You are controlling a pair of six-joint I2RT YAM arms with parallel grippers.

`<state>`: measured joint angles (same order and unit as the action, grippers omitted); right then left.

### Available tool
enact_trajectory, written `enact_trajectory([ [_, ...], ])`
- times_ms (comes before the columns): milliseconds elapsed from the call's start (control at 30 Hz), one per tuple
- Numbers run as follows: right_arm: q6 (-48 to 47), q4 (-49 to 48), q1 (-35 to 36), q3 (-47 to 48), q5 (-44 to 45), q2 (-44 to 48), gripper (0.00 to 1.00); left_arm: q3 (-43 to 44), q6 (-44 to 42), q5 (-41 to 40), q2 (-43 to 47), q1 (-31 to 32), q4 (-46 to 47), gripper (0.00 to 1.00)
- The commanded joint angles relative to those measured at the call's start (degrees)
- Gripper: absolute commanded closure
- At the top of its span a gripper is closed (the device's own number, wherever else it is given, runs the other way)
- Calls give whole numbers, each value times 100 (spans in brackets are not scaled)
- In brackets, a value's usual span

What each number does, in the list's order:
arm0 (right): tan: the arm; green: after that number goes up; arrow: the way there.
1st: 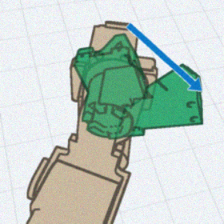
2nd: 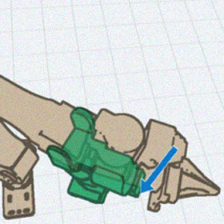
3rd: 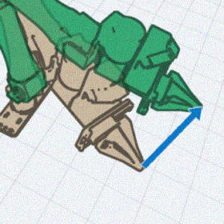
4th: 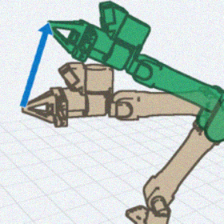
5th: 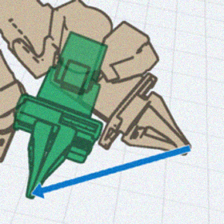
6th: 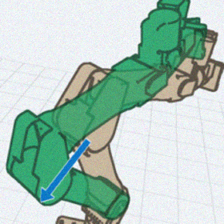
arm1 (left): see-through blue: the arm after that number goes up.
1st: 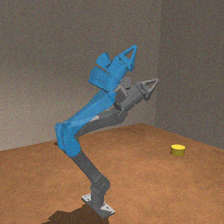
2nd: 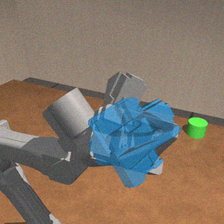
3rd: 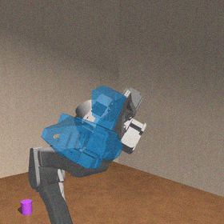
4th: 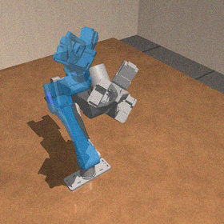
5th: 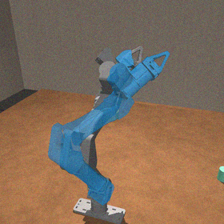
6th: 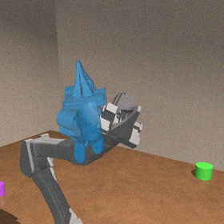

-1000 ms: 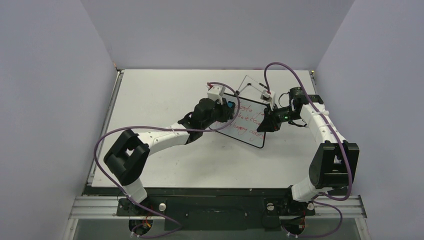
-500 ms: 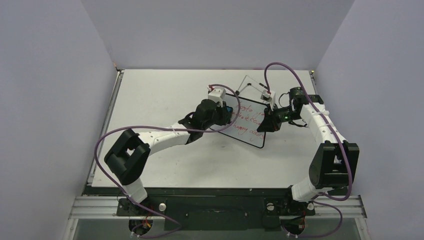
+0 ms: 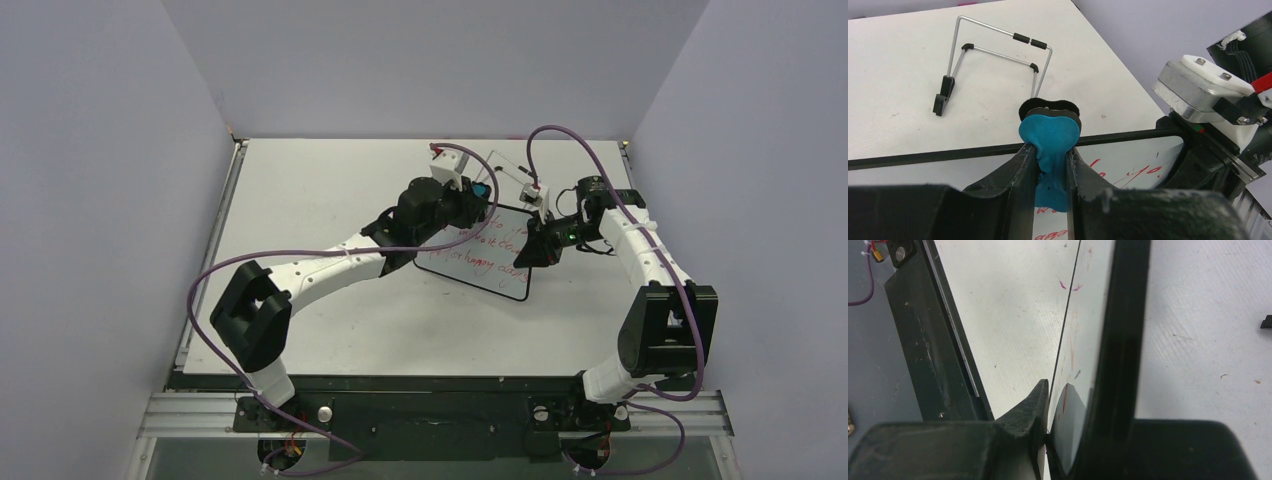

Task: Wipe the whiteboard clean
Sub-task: Erase the whiteboard at the center of the board.

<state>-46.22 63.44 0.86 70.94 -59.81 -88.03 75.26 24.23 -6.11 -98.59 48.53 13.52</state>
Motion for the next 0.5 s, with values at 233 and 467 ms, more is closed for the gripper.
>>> enact_trajectory([
  [233, -436, 668, 233, 3, 22, -60, 100, -1489, 325, -22, 93, -239, 812, 100],
  [467, -441, 668, 236, -1, 29, -59, 100, -1802, 318, -193, -37, -254, 881, 100],
])
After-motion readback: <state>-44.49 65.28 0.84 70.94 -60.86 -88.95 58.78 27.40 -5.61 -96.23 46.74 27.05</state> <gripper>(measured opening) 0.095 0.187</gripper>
